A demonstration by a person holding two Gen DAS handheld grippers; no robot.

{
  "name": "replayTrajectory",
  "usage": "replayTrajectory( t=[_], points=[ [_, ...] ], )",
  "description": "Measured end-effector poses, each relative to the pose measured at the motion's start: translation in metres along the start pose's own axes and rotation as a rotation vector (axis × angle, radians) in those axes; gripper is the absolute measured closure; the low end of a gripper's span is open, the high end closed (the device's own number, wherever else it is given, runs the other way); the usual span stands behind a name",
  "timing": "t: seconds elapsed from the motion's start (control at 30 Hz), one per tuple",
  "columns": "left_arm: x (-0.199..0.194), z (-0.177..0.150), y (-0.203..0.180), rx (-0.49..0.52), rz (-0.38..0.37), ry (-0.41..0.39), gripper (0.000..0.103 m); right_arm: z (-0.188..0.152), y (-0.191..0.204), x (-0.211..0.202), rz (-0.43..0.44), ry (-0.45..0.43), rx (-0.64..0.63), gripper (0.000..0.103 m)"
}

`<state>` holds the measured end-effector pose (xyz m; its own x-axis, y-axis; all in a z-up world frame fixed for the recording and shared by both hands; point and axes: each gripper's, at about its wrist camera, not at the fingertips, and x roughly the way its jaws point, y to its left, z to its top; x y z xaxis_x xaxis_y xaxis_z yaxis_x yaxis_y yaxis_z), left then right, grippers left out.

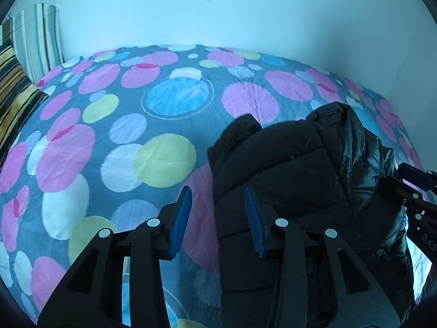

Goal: Fold large clothes

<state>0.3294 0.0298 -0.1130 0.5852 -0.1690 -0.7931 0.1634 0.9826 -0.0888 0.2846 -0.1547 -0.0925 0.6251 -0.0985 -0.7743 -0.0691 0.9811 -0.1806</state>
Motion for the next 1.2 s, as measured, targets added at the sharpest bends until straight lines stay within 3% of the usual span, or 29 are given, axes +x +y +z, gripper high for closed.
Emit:
replayTrajectory(
  t=[0.13,0.67,1.2],
  points=[
    [0.014,-0.009,-0.016,0.038,-0.013,0.034,0.074,-0.015,-0.012,0.02,0.004,0.051,0.015,0.067],
    [0.041,-0.013,-0.05,0.103,0.001,0.081,0.078,-0.054,-0.044,0.083,0.105,0.173,0.13,0.065],
    [0.056,-0.024,-0.06,0.135,0.038,0.077,0.079,-0.072,-0.047,0.1,0.135,0.156,0.191,0.066]
  ],
)
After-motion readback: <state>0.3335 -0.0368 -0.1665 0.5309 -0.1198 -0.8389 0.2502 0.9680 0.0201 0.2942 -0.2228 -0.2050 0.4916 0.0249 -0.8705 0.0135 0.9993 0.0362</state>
